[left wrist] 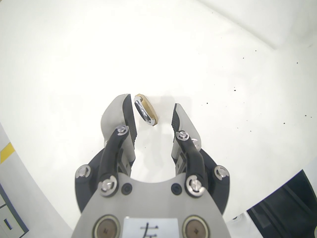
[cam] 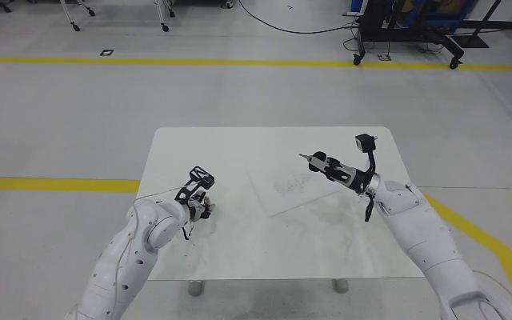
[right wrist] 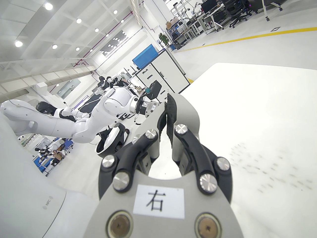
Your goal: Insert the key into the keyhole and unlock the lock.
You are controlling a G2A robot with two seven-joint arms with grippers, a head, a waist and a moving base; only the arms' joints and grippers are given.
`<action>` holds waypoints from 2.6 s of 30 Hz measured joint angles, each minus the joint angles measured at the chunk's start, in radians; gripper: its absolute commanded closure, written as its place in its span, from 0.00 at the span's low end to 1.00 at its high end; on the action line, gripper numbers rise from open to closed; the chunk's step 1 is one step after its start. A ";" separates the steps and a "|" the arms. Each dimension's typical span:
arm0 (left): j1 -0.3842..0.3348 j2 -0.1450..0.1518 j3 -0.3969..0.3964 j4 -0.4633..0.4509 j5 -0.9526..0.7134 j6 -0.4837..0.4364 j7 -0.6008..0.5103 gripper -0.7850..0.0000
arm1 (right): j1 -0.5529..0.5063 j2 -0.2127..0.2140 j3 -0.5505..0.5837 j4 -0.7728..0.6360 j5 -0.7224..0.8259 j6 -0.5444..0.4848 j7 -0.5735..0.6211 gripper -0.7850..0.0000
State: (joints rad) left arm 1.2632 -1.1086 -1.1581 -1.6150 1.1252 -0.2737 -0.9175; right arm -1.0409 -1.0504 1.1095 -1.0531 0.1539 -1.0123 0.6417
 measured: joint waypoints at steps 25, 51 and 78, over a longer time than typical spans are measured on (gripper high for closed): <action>-0.012 -0.002 -0.008 0.015 0.027 0.021 0.154 1.00 | 0.000 0.000 0.000 0.000 0.000 0.000 0.000 1.00; -0.173 -0.065 -0.009 0.271 -0.681 0.089 0.249 1.00 | 0.100 -0.092 -0.193 0.075 -0.016 0.165 -0.143 1.00; -0.365 -0.120 -0.004 0.619 -1.531 0.300 -0.153 1.00 | 0.077 -0.160 -0.265 0.039 -0.127 0.241 -0.373 1.00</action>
State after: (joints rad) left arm 0.8979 -1.2289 -1.1625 -0.9964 -0.4053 0.0260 -1.0707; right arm -0.9641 -1.2103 0.8446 -1.0143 0.0272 -0.7714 0.2685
